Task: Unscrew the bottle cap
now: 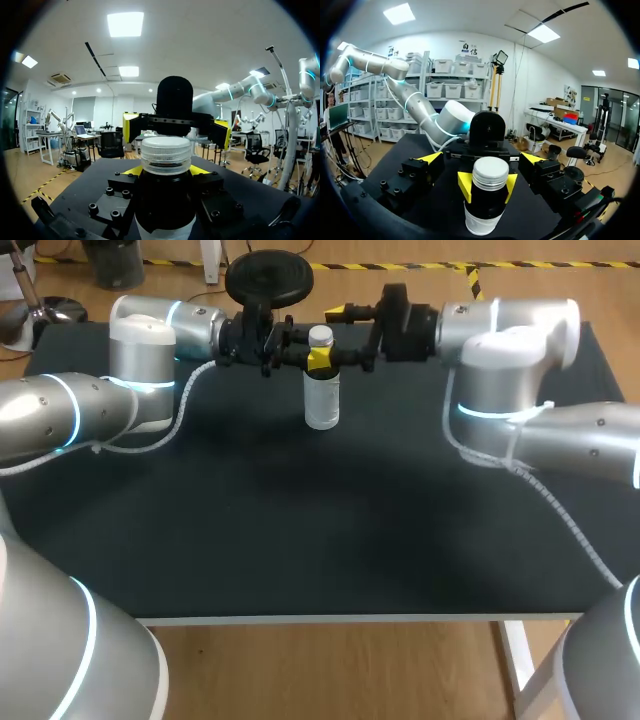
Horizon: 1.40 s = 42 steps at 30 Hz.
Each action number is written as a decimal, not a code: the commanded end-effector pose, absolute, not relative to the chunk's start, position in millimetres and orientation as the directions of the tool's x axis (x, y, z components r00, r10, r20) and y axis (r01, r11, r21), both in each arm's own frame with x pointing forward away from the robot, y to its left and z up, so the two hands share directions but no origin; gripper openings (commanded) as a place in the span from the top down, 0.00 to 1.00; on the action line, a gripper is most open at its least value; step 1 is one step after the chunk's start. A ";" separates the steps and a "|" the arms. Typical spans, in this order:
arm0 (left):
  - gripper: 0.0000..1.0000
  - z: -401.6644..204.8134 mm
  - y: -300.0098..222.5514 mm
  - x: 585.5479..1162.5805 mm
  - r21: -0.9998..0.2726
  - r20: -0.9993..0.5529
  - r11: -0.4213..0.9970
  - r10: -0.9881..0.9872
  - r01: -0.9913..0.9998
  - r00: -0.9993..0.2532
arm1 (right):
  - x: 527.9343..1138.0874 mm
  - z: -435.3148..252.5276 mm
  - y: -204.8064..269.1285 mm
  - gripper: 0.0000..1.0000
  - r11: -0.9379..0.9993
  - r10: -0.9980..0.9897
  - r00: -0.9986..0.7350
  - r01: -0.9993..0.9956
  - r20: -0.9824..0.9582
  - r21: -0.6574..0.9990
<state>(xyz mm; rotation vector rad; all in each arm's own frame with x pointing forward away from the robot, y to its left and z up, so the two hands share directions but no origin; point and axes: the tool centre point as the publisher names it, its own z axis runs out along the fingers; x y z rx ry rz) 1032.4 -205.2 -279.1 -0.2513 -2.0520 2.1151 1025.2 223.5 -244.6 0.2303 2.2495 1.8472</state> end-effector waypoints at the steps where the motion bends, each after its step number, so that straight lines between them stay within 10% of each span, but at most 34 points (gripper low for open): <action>1: 1.00 -279.2 -205.8 1033.0 -0.999 0.006 -0.029 0.249 -0.014 -0.969 | 1019.3 -243.1 227.1 0.00 0.201 0.317 -0.945 -0.012 -0.076 0.980; 42: 1.00 -279.2 -205.8 1033.0 -0.999 0.006 -0.029 0.249 -0.014 -0.969 | 1039.0 -249.3 230.9 0.00 0.143 0.595 -0.803 0.114 0.006 0.983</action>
